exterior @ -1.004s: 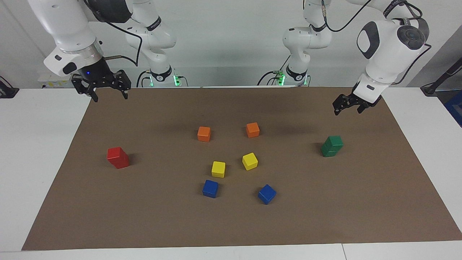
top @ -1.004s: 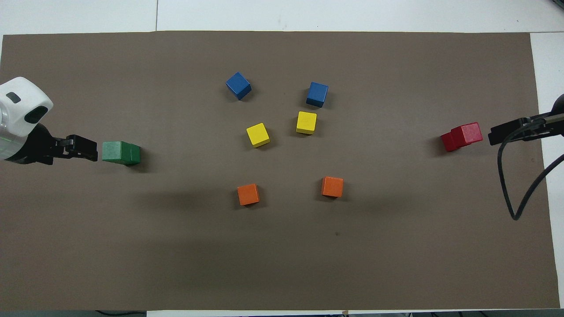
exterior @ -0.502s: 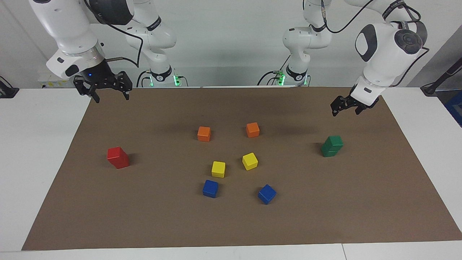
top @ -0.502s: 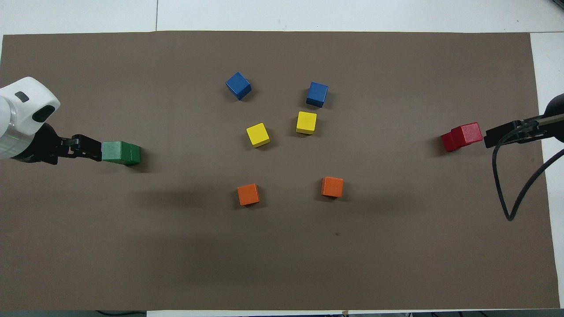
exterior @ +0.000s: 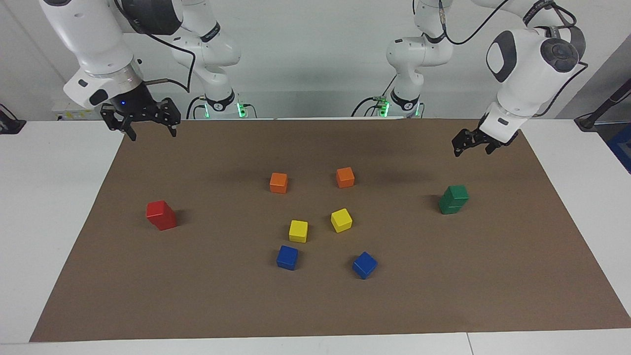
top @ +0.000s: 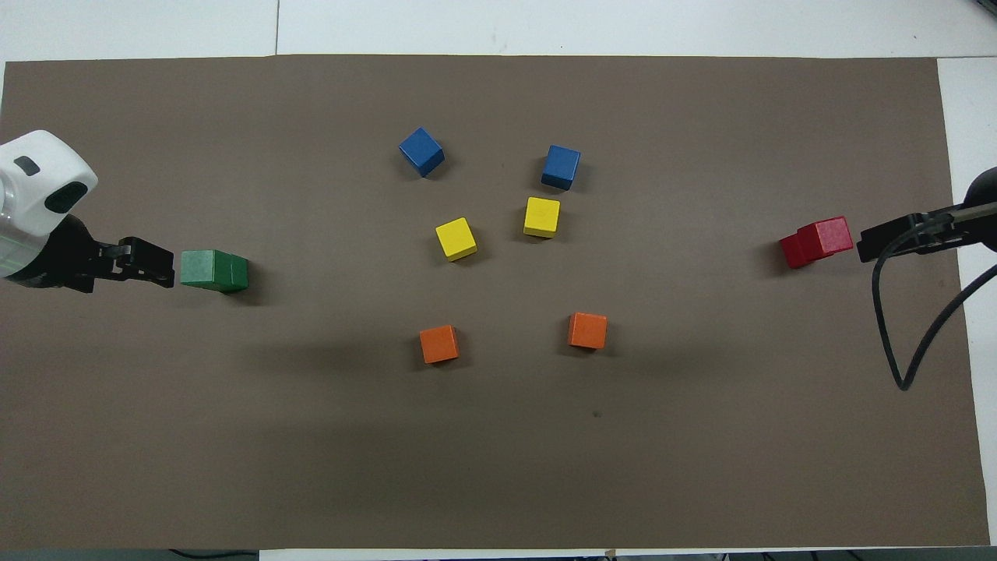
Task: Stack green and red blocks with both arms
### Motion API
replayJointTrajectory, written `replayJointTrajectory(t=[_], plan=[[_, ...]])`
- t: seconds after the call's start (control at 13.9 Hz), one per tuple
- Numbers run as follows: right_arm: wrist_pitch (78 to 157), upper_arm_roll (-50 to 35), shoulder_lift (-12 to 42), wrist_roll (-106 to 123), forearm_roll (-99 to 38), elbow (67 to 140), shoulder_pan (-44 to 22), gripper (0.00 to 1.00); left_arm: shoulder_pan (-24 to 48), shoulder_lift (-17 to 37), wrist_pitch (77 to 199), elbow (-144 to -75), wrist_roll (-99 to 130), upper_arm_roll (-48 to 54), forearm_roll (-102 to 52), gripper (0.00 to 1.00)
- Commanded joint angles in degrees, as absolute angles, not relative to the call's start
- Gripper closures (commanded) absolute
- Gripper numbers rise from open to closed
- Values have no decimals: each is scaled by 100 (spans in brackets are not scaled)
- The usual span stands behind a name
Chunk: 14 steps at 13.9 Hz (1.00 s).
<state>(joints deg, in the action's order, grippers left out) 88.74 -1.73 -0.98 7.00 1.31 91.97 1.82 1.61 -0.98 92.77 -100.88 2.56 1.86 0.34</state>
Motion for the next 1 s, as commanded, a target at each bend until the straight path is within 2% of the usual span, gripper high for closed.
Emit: replayJointTrajectory(t=[0.0,0.93], plan=[[8921,-132,-158,642,114,9290,167,0,97,-44,8877,-9624,272,229,-44,0],[8912,-132,-185,642,114,9343,185,0,88,-61,9000,-9308,255,220,-44,0]])
